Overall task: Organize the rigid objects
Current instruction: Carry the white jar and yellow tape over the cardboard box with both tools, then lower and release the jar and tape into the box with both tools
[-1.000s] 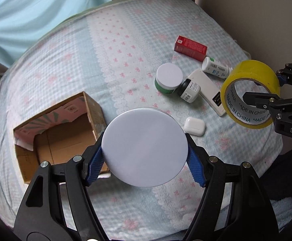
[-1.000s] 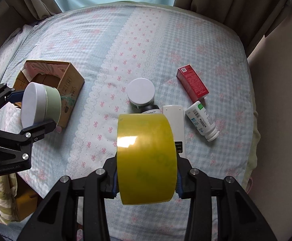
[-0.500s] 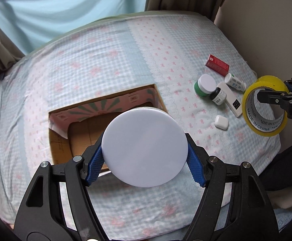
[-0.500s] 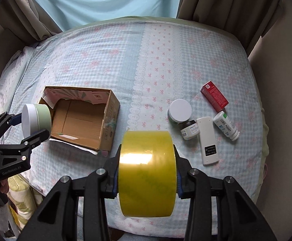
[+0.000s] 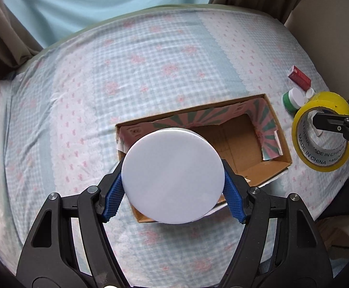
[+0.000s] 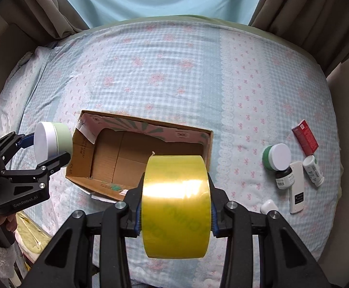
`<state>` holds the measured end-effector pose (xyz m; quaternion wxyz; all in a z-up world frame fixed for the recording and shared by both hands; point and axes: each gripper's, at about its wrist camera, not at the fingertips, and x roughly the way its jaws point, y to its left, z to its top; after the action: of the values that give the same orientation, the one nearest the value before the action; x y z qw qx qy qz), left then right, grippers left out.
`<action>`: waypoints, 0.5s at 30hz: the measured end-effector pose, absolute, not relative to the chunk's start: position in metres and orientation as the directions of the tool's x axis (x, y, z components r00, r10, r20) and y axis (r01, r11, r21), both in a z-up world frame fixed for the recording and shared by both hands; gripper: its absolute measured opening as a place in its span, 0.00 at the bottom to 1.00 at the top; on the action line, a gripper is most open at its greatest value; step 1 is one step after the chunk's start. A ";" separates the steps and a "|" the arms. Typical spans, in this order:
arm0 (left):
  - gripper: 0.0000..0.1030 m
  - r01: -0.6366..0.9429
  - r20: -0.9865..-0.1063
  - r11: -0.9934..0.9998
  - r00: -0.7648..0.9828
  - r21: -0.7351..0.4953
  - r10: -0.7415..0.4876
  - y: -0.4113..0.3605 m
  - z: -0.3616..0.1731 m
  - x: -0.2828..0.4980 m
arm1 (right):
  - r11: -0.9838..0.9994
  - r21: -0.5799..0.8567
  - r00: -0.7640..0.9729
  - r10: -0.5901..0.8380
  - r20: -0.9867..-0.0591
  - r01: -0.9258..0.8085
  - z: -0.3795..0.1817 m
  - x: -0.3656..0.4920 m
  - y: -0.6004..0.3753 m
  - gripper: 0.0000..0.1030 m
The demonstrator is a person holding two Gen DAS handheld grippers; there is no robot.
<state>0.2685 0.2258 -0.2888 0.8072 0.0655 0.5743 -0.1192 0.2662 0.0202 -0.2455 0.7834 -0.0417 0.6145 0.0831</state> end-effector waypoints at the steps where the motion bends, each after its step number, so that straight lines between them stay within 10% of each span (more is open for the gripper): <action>1: 0.67 0.267 -0.947 0.963 0.301 -0.028 -0.111 0.230 -0.298 0.274 | 0.983 0.038 0.215 0.077 -0.974 -0.179 -0.256 0.271 0.028 0.36; 15: 0.67 0.297 -0.992 0.955 0.121 0.008 -0.029 0.222 -0.428 0.317 | 0.938 -0.034 0.084 -0.005 -0.996 -0.345 -0.389 0.319 0.097 0.36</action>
<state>0.3171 0.2216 -0.4284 0.7415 0.1025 0.6539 -0.1100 0.3189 0.0970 -0.3893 0.7245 -0.1313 0.6664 0.1171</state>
